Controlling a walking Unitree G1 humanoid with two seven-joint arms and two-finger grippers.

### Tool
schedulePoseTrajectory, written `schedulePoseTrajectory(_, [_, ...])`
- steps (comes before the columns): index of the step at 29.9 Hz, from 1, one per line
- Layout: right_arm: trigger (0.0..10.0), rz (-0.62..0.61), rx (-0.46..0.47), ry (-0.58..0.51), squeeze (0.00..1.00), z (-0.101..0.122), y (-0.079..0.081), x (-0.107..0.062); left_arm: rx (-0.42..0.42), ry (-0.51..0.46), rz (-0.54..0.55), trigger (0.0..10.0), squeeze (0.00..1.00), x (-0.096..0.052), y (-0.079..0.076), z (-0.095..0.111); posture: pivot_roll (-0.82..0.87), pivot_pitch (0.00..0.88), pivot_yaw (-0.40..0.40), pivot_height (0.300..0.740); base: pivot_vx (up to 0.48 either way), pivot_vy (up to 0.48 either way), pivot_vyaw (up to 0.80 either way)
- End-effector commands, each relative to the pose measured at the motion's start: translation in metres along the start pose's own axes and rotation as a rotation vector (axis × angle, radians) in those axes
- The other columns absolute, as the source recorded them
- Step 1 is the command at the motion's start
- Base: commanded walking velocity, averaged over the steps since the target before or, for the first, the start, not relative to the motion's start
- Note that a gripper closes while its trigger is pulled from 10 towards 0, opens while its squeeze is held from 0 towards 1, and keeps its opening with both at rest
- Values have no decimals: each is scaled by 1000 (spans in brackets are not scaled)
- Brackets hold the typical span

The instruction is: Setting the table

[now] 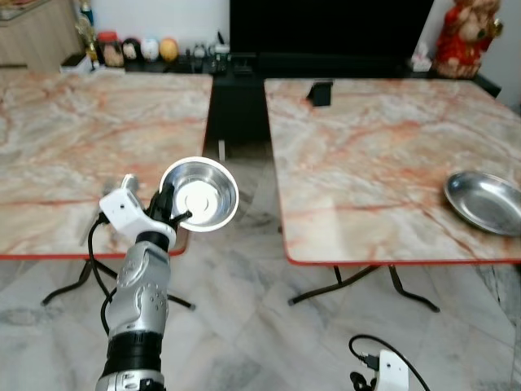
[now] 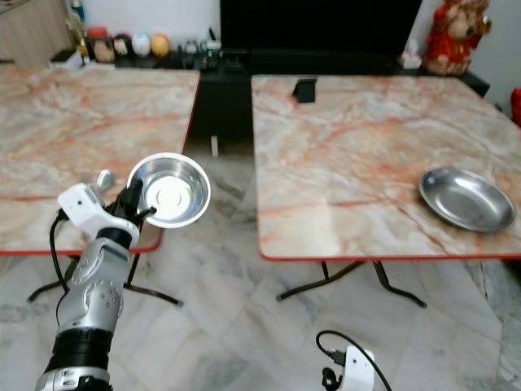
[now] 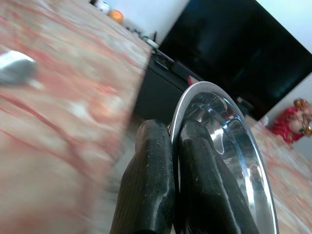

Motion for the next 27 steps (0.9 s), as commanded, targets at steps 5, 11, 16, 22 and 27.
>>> schedulePoseTrajectory(5, [10000,-22,-5,6,0,-1,-9,-1,-8,-7,-34,10000,0,2,-11,1,14,0,-25,740,0,-435,0])
schedulePoseTrajectory(11, [10000,-20,-9,7,0,-1,-9,-1,-6,-8,-31,10000,0,2,-11,1,15,0,-27,740,0,-435,0])
schedulePoseTrajectory(16, [10000,-22,-9,5,0,-1,-10,-1,-4,-10,-28,10000,0,2,-9,2,15,0,-27,740,0,-435,0])
schedulePoseTrajectory(22, [10000,-23,-8,4,0,0,-9,-1,1,-5,-31,10000,0,3,-10,1,12,0,-27,740,0,-435,0])
schedulePoseTrajectory(27, [10000,-22,-11,5,0,0,-9,-1,5,-7,-26,10000,0,2,-9,2,14,0,-28,740,0,-435,0])
Point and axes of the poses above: a point about 5 cm out from each wrist's last joint towards the gripper, its own x axis pointing out of the wrist towards the gripper, its own z axis along the axis of the wrist's last joint, y = z × x, the point moved 3 cm from there along x, pointing out of the wrist towards the gripper, and after that the axes turned 8 degrees about -x, right-handed, at the moved point
